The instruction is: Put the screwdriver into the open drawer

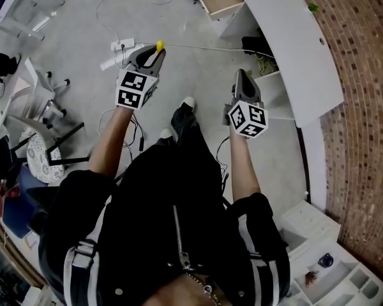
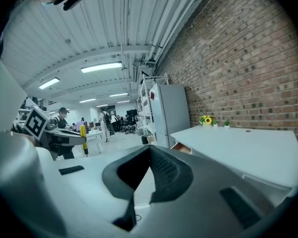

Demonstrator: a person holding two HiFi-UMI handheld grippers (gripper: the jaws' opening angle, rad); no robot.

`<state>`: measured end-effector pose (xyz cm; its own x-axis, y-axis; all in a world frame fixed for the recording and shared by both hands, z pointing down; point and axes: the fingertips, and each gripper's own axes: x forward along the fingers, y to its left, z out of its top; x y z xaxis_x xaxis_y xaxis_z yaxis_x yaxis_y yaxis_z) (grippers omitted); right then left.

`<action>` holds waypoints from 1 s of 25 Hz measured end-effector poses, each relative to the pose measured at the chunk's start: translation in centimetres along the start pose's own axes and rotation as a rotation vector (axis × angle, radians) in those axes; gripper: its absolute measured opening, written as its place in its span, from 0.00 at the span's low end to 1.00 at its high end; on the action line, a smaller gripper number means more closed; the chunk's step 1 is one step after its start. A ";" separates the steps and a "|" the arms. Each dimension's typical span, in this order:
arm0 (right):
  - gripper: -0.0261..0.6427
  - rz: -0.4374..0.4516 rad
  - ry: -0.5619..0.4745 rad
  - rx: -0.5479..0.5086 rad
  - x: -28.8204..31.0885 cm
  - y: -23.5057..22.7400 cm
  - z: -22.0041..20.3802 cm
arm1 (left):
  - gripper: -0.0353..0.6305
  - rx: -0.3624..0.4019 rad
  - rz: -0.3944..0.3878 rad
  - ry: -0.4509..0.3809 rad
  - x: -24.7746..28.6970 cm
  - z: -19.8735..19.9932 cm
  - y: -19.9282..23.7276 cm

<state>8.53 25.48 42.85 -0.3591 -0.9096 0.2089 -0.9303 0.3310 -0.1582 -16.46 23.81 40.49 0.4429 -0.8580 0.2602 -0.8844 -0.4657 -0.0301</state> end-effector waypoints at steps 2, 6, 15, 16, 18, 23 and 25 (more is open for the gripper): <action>0.05 -0.002 0.001 0.005 1.3 -0.2 0.1 | 0.18 0.003 -0.005 0.005 1.0 0.0 0.7; 0.05 0.002 0.006 0.021 4.5 -0.6 0.2 | 0.18 0.002 -0.008 0.019 3.4 0.3 2.4; 0.05 0.022 0.010 0.033 14.9 -4.2 3.2 | 0.18 0.000 0.000 0.050 12.5 2.2 7.1; 0.05 0.025 0.013 0.033 16.2 -4.7 3.6 | 0.18 -0.002 0.001 0.057 13.7 2.5 7.7; 0.05 0.030 0.020 0.033 18.8 -5.9 4.5 | 0.18 -0.003 0.001 0.073 16.2 2.9 8.7; 0.05 0.047 0.020 0.022 24.5 -8.5 6.8 | 0.18 0.000 0.002 0.098 21.6 3.9 10.8; 0.05 0.049 0.025 0.020 26.0 -9.5 7.1 | 0.18 -0.001 -0.001 0.105 23.4 4.1 11.2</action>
<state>8.52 -3.08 42.90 -0.4059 -0.8860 0.2241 -0.9101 0.3695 -0.1876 -15.40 -2.35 42.31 0.4263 -0.8300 0.3595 -0.8841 -0.4665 -0.0286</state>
